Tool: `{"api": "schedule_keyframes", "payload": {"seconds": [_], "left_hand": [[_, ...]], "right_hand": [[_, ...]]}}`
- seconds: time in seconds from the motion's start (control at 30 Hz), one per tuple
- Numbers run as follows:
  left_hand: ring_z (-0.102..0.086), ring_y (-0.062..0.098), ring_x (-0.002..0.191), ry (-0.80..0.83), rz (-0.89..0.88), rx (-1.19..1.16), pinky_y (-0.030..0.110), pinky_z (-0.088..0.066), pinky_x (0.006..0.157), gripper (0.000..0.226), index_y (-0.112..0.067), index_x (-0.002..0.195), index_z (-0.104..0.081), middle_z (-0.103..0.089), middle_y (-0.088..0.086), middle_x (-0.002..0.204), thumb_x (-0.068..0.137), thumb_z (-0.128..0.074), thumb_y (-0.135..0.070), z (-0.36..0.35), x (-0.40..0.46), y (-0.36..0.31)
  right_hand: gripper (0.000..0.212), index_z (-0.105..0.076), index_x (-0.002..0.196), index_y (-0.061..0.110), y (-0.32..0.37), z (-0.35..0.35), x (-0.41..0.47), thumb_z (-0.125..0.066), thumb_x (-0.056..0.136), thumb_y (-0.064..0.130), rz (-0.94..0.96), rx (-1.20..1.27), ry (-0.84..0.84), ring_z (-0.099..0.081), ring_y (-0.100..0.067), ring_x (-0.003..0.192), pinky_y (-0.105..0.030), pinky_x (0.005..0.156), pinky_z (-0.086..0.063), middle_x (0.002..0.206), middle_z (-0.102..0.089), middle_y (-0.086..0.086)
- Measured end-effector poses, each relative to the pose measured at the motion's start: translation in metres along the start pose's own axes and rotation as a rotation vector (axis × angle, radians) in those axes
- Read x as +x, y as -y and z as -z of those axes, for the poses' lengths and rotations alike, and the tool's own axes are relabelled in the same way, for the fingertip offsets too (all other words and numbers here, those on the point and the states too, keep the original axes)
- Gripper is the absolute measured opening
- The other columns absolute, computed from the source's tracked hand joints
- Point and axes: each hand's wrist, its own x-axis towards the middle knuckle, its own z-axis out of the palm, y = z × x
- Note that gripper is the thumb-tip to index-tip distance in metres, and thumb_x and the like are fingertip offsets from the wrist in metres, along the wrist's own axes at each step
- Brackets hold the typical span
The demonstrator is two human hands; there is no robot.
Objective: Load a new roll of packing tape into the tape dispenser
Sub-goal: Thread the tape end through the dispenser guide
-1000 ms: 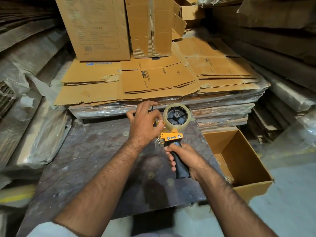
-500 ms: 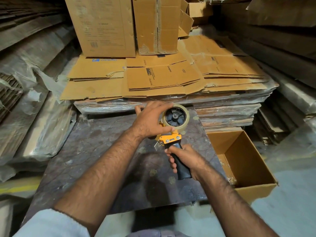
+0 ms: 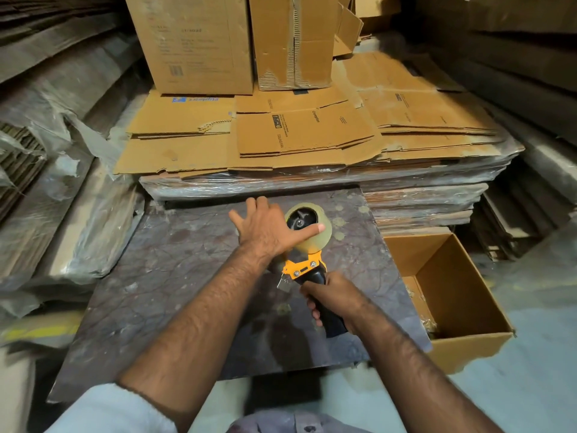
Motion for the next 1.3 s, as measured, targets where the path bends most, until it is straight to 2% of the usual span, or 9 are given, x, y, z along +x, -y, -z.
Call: {"api": "schedule_keyframes", "payload": {"seconds": [0.17,0.3,0.5,0.57,0.63,0.7,0.77,1.03,1.3], "left_hand": [[-0.043,0.029,0.129,0.04,0.003,-0.094,0.062,-0.029,0.104,0.106,-0.019,0.121,-0.059,-0.052,0.008,0.133,0.063,-0.029,-0.102,-0.005,0.005,0.011],[-0.054,0.02,0.108,-0.091,-0.241,-0.456,0.052,-0.043,0.097,0.051,-0.024,0.11,-0.052,-0.056,-0.003,0.111,0.086,-0.051,-0.069,-0.018,0.015,0.023],[-0.054,0.024,0.102,-0.244,-0.552,-0.451,0.048,-0.048,0.086,0.026,-0.014,0.102,-0.068,-0.063,0.002,0.105,0.097,-0.048,-0.031,-0.029,0.021,0.029],[-0.057,0.026,0.105,-0.28,-0.594,-0.376,0.048,-0.051,0.086,0.027,-0.014,0.106,-0.067,-0.065,0.003,0.109,0.099,-0.049,-0.032,-0.028,0.017,0.03],[-0.054,0.025,0.125,-0.169,-0.584,-0.265,0.048,-0.05,0.1,0.041,-0.018,0.125,-0.063,-0.062,0.002,0.133,0.097,-0.053,-0.047,-0.024,0.014,0.032],[-0.042,0.023,0.143,-0.017,-0.567,-0.098,0.044,-0.043,0.108,0.071,-0.024,0.144,-0.047,-0.042,0.0,0.157,0.085,-0.067,-0.058,-0.02,0.013,0.034],[-0.039,0.027,0.145,0.045,-0.532,-0.022,0.045,-0.044,0.106,0.085,-0.026,0.148,-0.036,-0.031,0.002,0.164,0.078,-0.077,-0.052,-0.017,0.014,0.036],[-0.039,0.041,0.143,0.081,-0.392,-0.193,0.054,-0.05,0.1,0.051,-0.027,0.122,-0.042,-0.018,0.017,0.166,0.085,-0.076,-0.026,-0.022,0.012,0.022],[-0.064,0.051,0.103,-0.023,-0.338,-0.176,0.058,-0.056,0.085,0.044,-0.025,0.126,-0.038,-0.018,0.015,0.166,0.092,-0.066,-0.024,-0.043,0.01,0.02]], "right_hand": [[0.015,-0.056,0.076,0.006,-0.002,-0.007,0.007,-0.061,0.09,0.009,-0.013,-0.109,-0.003,-0.05,-0.019,0.039,-0.026,0.041,-0.045,0.054,-0.055,-0.007],[0.016,-0.057,0.073,0.008,0.002,-0.014,0.011,-0.062,0.088,0.013,-0.005,-0.206,0.004,-0.052,-0.019,0.04,-0.027,0.042,-0.047,0.057,-0.058,-0.008],[0.015,-0.061,0.075,0.009,0.007,-0.02,0.018,-0.062,0.089,0.016,0.036,-0.365,-0.067,-0.06,-0.026,0.048,-0.035,0.049,-0.055,0.065,-0.064,-0.012],[0.014,-0.062,0.076,0.009,0.009,-0.02,0.021,-0.063,0.088,0.016,0.032,-0.384,-0.083,-0.061,-0.027,0.049,-0.038,0.052,-0.058,0.064,-0.065,-0.011],[0.012,-0.064,0.078,0.009,0.01,-0.021,0.024,-0.063,0.087,0.017,0.02,-0.393,-0.096,-0.062,-0.027,0.049,-0.041,0.055,-0.059,0.064,-0.066,-0.01],[0.01,-0.065,0.081,0.009,0.011,-0.021,0.027,-0.062,0.085,0.017,0.013,-0.416,-0.11,-0.063,-0.026,0.048,-0.042,0.054,-0.06,0.063,-0.067,-0.01],[0.01,-0.066,0.083,0.01,0.012,-0.021,0.028,-0.06,0.084,0.018,0.015,-0.461,-0.118,-0.064,-0.026,0.048,-0.043,0.054,-0.061,0.062,-0.068,-0.009],[0.02,-0.064,0.08,0.012,0.025,-0.024,0.023,-0.056,0.088,0.028,0.087,-0.581,-0.165,-0.073,-0.036,0.061,-0.05,0.059,-0.063,0.072,-0.073,-0.015],[0.02,-0.062,0.071,0.011,0.03,-0.025,0.023,-0.054,0.086,0.022,0.063,-0.639,-0.181,-0.07,-0.031,0.055,-0.045,0.062,-0.064,0.071,-0.074,-0.017]]}}
